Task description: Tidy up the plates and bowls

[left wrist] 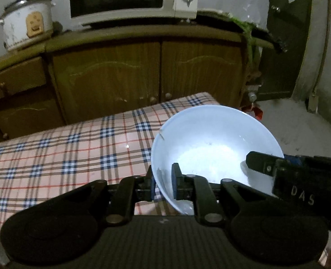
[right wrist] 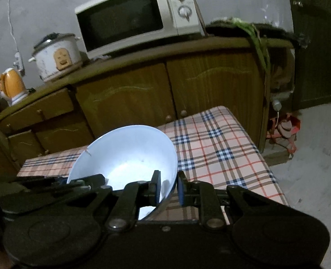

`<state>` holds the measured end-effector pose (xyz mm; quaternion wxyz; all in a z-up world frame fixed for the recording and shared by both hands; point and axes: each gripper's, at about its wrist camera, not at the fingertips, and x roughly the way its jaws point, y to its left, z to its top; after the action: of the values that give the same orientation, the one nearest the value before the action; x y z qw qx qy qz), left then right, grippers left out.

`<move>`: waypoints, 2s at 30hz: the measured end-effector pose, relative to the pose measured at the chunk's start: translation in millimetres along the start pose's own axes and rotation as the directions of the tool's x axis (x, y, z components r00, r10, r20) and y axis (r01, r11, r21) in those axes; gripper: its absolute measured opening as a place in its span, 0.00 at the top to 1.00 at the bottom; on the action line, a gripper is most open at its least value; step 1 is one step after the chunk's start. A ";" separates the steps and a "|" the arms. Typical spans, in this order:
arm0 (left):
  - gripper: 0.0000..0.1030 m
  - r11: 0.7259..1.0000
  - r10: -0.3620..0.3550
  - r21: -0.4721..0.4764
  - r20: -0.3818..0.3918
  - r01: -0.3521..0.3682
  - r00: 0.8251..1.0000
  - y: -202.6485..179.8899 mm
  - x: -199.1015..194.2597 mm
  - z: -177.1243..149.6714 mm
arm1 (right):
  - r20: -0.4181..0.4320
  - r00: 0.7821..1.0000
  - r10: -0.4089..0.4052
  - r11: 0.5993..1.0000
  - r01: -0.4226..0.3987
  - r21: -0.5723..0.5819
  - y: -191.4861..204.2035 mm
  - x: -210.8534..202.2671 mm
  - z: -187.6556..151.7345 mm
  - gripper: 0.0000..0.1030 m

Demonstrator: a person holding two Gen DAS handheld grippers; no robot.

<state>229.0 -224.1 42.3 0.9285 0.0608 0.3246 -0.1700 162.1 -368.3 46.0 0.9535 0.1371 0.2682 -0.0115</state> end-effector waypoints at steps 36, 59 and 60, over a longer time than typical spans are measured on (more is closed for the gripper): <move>0.85 1.000 0.027 0.011 -0.040 -0.027 0.999 3.0 -78.7 -107.3 | -0.050 0.998 0.026 1.000 -0.026 0.003 33.3 -94.8 -110.7 0.79; 0.85 0.998 0.048 0.052 -0.128 -0.041 0.991 4.4 -50.8 -154.2 | -0.132 0.991 0.000 1.000 0.001 0.006 26.3 -60.5 -164.8 0.79; 0.85 0.998 0.050 0.055 -0.123 -0.043 0.991 3.8 -50.4 -154.7 | -0.132 0.991 -0.002 1.000 0.003 0.003 26.4 -59.6 -165.3 0.79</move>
<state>103.4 -172.0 -47.2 0.9083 0.1029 0.3757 -0.1525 29.7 -301.7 -51.9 0.9334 0.1388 0.3310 -0.0040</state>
